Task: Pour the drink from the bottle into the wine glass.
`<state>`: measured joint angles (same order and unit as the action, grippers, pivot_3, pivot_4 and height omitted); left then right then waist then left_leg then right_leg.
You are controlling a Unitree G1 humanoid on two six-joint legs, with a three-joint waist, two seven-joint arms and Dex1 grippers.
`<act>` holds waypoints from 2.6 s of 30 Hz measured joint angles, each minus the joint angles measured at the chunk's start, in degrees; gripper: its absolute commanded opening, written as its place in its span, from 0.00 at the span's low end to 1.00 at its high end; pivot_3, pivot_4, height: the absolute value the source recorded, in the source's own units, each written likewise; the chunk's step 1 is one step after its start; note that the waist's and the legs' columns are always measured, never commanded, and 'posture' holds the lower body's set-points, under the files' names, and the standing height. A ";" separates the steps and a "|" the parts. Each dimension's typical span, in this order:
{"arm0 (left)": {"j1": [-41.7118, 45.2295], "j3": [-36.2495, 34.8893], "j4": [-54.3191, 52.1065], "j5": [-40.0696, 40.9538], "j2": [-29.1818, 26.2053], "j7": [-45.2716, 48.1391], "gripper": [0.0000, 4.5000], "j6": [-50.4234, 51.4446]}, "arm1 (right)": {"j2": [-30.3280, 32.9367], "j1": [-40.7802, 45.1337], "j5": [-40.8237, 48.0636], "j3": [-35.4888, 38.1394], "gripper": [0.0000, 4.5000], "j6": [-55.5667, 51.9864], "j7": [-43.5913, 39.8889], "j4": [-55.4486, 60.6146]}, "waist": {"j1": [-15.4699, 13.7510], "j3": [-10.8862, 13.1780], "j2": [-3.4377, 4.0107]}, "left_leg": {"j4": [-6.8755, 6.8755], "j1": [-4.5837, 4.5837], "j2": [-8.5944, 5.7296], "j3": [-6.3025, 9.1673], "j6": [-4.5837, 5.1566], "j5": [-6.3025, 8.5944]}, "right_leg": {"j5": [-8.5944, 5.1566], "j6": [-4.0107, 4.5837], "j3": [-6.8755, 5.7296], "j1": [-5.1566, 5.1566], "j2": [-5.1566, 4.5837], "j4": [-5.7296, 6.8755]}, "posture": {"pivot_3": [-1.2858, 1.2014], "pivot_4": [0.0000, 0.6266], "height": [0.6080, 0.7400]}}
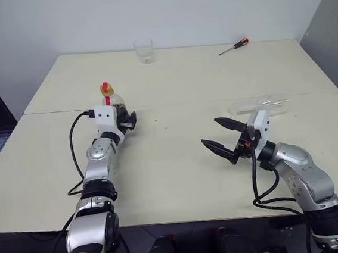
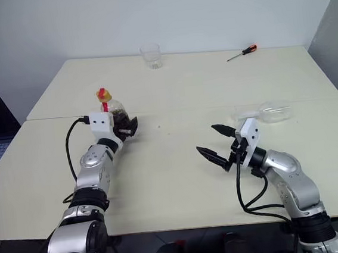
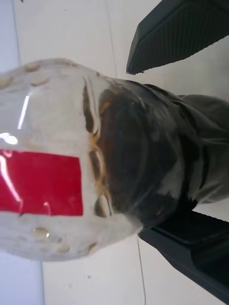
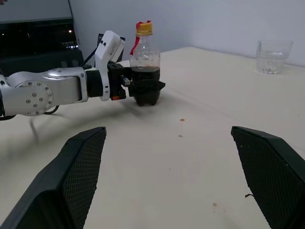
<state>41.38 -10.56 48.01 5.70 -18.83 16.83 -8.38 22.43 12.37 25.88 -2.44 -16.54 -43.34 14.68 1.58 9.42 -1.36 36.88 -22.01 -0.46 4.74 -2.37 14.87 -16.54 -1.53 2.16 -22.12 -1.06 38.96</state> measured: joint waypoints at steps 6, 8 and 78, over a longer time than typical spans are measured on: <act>2.60 -0.09 4.35 -0.06 -0.48 -0.10 0.99 -2.19 | -0.24 -0.01 -0.06 -0.03 1.00 0.00 0.10 0.00 | 0.01 0.05 -0.09 | 0.00 0.00 0.00 0.00 0.00 0.00 | 0.00 0.00 0.00 -0.02 0.00 0.02 | 0.52 0.24 1.00; 3.33 -0.11 5.49 -0.07 -0.85 -0.14 0.99 -2.59 | -0.27 -0.02 -0.07 -0.03 1.00 0.00 0.13 0.00 | 0.02 0.07 -0.10 | 0.00 -0.01 0.00 0.00 0.00 0.00 | 0.00 0.00 0.00 -0.03 0.00 0.02 | 0.52 0.24 1.00; 10.25 -2.67 19.57 0.76 -0.20 1.52 0.99 -13.59 | -0.82 1.47 -0.62 0.01 1.00 0.64 3.69 -1.70 | 0.05 0.09 -0.14 | 0.05 -0.07 -0.03 -0.06 0.00 0.00 | 0.01 0.00 -0.04 -0.07 0.05 0.07 | 0.52 0.24 1.00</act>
<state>51.63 -13.23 67.59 6.47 -19.03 18.35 -21.98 21.61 13.84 25.26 -2.43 -15.90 -39.64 12.98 1.62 9.51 -1.50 36.93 -22.07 -0.48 4.69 -2.37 14.86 -16.53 -1.53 2.12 -22.20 -1.01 39.02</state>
